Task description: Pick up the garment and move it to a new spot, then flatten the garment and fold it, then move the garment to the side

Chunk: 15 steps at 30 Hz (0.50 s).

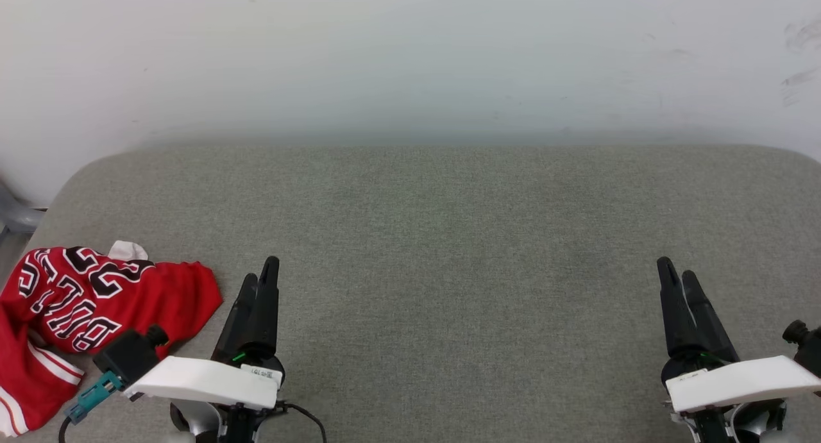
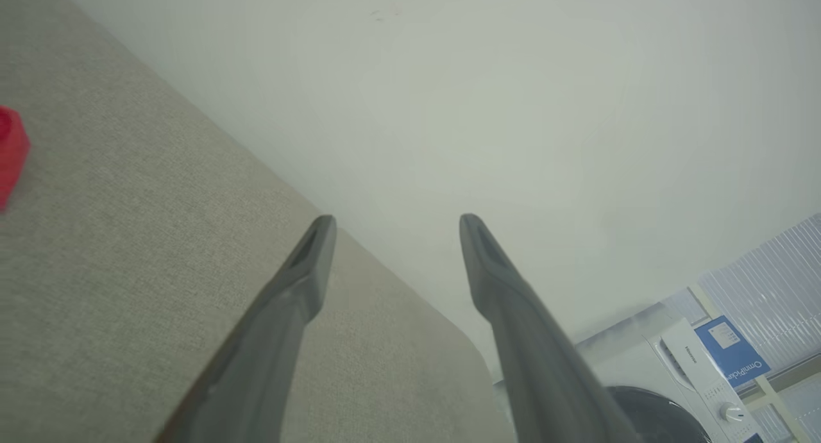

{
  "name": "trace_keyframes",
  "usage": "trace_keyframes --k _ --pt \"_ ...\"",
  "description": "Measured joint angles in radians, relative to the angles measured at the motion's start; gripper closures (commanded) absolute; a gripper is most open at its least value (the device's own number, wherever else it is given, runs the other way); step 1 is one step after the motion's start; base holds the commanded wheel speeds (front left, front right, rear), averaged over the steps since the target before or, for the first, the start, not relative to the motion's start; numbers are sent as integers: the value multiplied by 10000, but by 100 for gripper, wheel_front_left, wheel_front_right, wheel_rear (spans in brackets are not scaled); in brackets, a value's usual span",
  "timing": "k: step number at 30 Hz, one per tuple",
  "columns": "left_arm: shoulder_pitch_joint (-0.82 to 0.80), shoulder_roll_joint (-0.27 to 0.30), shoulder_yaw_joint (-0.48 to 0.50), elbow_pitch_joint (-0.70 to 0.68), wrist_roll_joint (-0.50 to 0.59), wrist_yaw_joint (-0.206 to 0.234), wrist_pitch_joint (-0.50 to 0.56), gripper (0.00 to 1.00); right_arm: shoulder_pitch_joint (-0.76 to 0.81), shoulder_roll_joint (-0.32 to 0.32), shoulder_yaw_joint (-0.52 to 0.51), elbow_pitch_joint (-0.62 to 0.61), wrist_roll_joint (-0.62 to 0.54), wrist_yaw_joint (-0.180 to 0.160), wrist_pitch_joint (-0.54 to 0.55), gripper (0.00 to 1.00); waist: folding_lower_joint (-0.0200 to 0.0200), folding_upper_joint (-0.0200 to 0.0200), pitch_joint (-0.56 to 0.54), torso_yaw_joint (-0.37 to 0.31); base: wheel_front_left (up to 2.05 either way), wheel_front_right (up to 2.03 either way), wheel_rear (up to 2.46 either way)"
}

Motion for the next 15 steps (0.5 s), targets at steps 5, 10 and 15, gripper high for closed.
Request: trace_keyframes --k 5,10,15 --pt "17 67 6 50 1287 -2 -155 0 94 6 10 -240 -1404 0 23 0 0 0 -17 18 0 0 0" --pt "36 213 73 259 2573 59 -330 0 241 8 -38 -439 -2462 0 182 0 0 0 -30 40 0 0 0" --pt "37 351 67 495 3599 207 -462 0 360 10 -242 -604 -3375 0 360 0 0 0 -43 54 0 0 0"
